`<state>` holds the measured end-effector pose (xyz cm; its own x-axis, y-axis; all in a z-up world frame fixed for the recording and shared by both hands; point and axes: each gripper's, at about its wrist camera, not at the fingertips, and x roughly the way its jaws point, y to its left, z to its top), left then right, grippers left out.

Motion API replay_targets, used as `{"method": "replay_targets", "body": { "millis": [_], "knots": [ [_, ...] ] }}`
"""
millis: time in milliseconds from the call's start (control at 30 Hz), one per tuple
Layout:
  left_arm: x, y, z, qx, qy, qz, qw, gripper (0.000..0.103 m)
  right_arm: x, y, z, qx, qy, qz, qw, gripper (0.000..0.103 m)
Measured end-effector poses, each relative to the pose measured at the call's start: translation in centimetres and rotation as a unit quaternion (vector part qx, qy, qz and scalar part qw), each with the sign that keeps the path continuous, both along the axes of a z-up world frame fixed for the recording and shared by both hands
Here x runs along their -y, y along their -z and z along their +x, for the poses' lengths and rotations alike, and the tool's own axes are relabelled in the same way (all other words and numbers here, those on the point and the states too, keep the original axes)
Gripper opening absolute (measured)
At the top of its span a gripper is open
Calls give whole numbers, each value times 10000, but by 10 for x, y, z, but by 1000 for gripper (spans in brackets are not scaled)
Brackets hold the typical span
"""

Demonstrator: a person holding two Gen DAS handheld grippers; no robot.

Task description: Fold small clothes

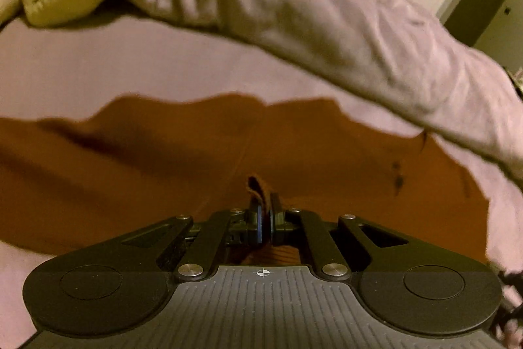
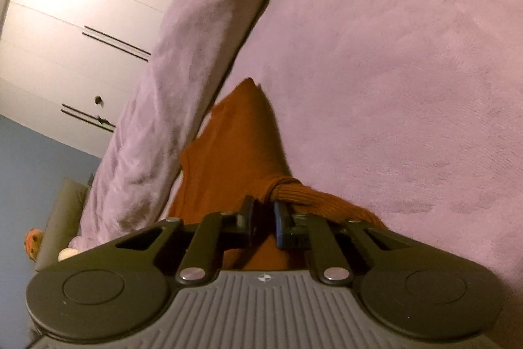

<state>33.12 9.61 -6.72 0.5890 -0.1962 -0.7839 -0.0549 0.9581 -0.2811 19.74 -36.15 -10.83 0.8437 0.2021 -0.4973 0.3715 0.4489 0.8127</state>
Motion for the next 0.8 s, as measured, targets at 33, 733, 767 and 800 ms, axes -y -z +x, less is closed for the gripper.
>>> {"method": "replay_targets", "body": {
  "millis": [33, 733, 767, 800],
  "knots": [
    [-1, 4, -1, -35, -7, 15, 10000, 6, 0, 2, 1, 1, 44, 149, 9999, 15],
    [0, 0, -4, 316, -72, 600, 9977, 38, -37, -25, 2, -238, -771, -1858, 9793, 15],
    [-5, 0, -10, 369, -129, 513, 9979, 53, -39, -30, -1, -269, -819, -1936, 9773, 19],
    [-14, -3, -19, 447, -214, 375, 9981, 60, -42, -35, -5, -269, -898, -2014, 9750, 28]
  ]
}}
